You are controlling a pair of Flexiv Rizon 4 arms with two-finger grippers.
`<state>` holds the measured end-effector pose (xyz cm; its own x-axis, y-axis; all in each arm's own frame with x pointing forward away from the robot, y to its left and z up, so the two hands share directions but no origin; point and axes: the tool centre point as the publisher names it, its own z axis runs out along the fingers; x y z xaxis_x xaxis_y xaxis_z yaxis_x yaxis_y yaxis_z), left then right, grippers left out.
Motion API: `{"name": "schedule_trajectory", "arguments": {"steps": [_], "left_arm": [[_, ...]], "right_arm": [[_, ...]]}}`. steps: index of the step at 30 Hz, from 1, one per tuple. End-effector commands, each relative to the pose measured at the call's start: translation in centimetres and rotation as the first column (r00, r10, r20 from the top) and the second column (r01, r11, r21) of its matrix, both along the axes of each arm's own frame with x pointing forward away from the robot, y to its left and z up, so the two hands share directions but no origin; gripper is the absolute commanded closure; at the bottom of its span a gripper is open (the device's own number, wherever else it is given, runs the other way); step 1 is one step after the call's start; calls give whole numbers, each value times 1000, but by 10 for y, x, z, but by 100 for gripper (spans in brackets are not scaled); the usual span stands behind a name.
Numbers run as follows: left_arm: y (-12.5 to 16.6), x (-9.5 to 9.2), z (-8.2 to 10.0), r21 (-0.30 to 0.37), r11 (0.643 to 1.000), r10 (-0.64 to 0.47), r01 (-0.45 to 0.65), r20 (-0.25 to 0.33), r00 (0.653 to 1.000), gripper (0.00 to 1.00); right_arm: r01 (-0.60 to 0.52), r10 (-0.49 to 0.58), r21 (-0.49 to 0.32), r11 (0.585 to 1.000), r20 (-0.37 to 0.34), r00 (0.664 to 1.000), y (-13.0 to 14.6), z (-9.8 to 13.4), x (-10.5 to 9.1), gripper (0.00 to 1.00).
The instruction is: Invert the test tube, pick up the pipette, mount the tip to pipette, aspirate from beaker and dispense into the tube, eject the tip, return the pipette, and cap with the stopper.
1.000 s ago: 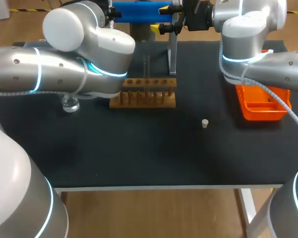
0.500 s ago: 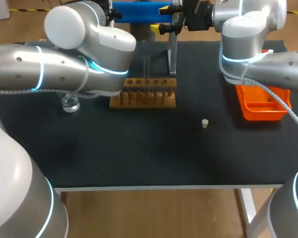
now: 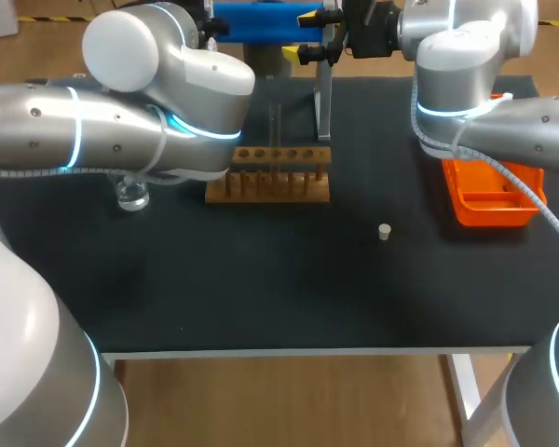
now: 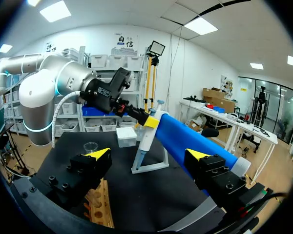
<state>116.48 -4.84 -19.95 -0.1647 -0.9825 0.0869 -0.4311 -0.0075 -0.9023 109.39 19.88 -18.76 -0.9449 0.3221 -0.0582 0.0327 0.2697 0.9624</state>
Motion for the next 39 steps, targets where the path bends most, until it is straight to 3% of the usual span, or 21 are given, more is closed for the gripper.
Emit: {"name": "schedule_trajectory", "arguments": {"steps": [1,10,19,25,28,31,39], "left_arm": [[1,0,-1,-6,1000,-2,2,4,1000,0],[-2,-3,5,-12,1000,-3,3,26,1000,0],[-8,-12,25,-9,1000,-21,22,76,997,0],[-15,-32,56,29,995,-98,94,176,980,0],[-20,-45,72,56,977,-214,206,229,950,0],[-25,-61,86,76,934,-356,349,273,894,0],[-28,-97,107,87,748,-653,658,277,705,0]], "right_arm": [[-1,1,-1,1000,0,1000,0,0,1,0],[-1,1,-1,1000,0,1000,0,0,1,0],[-1,1,-1,1000,0,1000,0,0,1,0],[-1,1,-1,1000,0,1000,0,0,1,0],[-1,1,-1,1000,0,1000,0,0,1,0],[-1,1,-1,1000,0,1000,0,0,1,0],[-1,1,-1,1000,0,1000,0,0,1,0]]}}
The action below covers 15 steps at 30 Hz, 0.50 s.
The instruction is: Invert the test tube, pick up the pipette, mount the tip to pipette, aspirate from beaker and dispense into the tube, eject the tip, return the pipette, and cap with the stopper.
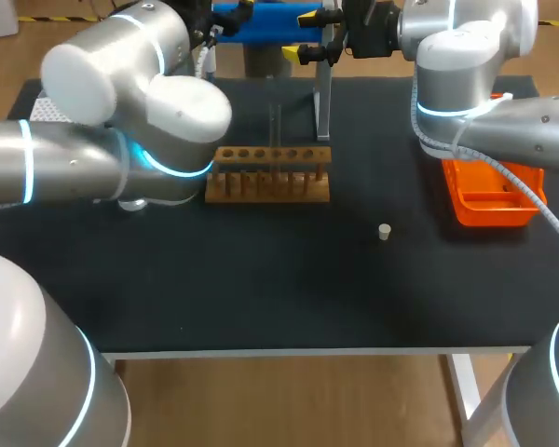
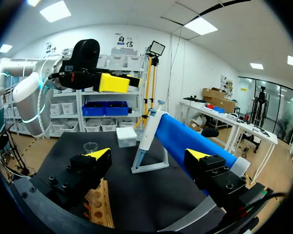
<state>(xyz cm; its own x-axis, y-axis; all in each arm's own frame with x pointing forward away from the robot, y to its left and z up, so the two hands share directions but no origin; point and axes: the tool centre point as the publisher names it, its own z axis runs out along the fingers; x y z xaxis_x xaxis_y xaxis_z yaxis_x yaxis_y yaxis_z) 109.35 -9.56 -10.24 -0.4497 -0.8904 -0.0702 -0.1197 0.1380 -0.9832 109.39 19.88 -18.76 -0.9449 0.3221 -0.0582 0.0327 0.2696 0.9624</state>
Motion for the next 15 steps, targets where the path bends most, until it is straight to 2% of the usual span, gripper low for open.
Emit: {"name": "schedule_trajectory", "arguments": {"steps": [1,7,11,15], "left_arm": [[19,-30,12,-11,887,-461,461,-22,887,0],[13,-49,18,11,753,-654,658,-96,750,0],[7,-61,17,15,643,-757,766,-141,638,0],[1,-73,6,20,581,-800,813,-168,576,0]], "right_arm": [[-1,1,-1,1000,0,1000,0,0,1,0],[-1,1,-1,1000,0,1000,0,0,1,0],[-1,1,-1,1000,0,1000,0,0,1,0],[-1,1,-1,1000,0,1000,0,0,1,0]]}}
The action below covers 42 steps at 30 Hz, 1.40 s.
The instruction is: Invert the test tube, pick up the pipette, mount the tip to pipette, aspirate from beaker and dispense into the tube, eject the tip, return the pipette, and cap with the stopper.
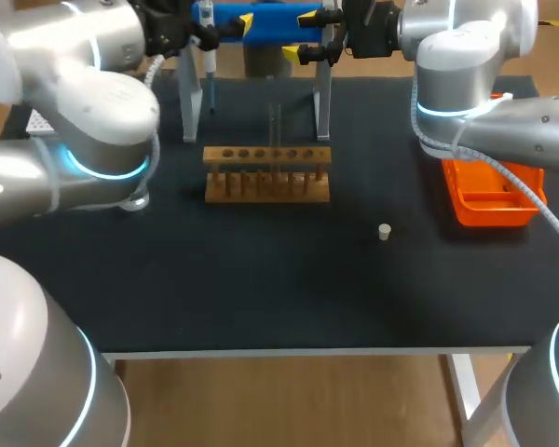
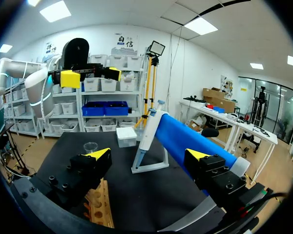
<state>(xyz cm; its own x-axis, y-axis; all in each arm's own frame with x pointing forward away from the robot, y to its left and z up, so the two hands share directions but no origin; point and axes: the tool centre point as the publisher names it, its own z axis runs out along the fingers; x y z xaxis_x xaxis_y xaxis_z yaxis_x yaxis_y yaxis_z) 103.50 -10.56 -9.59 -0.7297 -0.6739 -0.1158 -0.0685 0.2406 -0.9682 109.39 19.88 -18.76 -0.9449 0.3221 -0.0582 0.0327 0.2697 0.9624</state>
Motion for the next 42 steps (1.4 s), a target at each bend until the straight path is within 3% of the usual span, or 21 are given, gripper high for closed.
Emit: {"name": "schedule_trajectory", "arguments": {"steps": [1,14,17,26,34,42], "left_arm": [[11,-17,-4,12,825,-556,565,-155,816,0],[-8,-46,-47,9,736,-663,677,-188,724,0],[-14,-50,-58,12,729,-669,685,-198,716,0],[-26,-58,-82,10,745,-653,667,-190,733,0],[-34,-66,-97,36,803,-579,594,-185,794,0],[-43,-69,-113,60,822,-544,567,-215,811,0]], "right_arm": [[-1,1,-1,1000,0,1000,0,0,1,0],[-1,1,-1,1000,0,1000,0,0,1,0],[-1,1,-1,1000,0,1000,0,0,1,0],[-1,1,-1,1000,0,1000,0,0,1,0],[-1,1,-1,1000,0,1000,0,0,1,0],[-1,1,-1,1000,0,1000,0,0,1,0]]}}
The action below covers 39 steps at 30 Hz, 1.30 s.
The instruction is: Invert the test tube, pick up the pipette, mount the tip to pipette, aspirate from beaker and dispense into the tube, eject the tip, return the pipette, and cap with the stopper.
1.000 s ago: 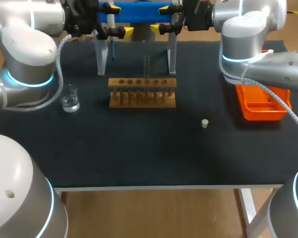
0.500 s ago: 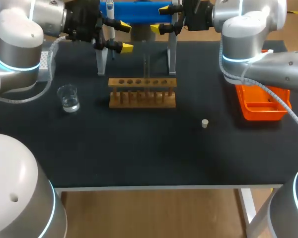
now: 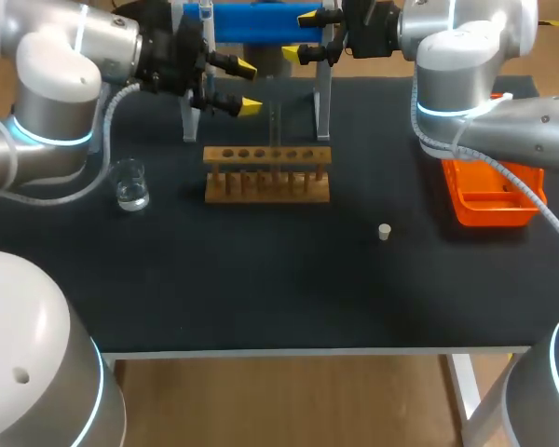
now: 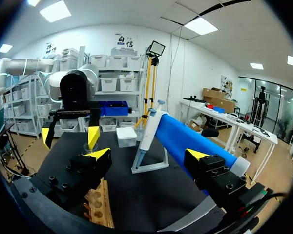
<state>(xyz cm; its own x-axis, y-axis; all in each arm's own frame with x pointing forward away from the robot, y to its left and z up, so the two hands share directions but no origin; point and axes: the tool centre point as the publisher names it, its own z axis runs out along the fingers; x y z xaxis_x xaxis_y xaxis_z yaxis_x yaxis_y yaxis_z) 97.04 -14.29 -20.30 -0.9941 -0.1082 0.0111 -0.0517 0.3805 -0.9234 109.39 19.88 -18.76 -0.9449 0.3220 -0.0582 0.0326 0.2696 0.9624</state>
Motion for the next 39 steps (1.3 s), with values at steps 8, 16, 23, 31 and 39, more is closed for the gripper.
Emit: {"name": "schedule_trajectory", "arguments": {"steps": [8,16,23,31,39], "left_arm": [[-14,2,-20,56,996,74,-74,-3,997,0],[-24,5,-35,101,993,55,-54,-3,998,0],[-30,10,-48,117,992,43,-42,-2,999,0],[-36,17,-59,131,989,68,-71,23,997,0],[-38,20,-71,165,982,87,-91,29,996,0]], "right_arm": [[-1,1,-1,1000,0,1000,0,0,1,0],[-1,1,-1,1000,0,1000,0,0,1,0],[-1,1,-1,1000,0,1000,0,0,1,0],[-1,1,-1,1000,0,1000,0,0,1,0],[-1,1,-1,1000,0,1000,0,0,1,0]]}}
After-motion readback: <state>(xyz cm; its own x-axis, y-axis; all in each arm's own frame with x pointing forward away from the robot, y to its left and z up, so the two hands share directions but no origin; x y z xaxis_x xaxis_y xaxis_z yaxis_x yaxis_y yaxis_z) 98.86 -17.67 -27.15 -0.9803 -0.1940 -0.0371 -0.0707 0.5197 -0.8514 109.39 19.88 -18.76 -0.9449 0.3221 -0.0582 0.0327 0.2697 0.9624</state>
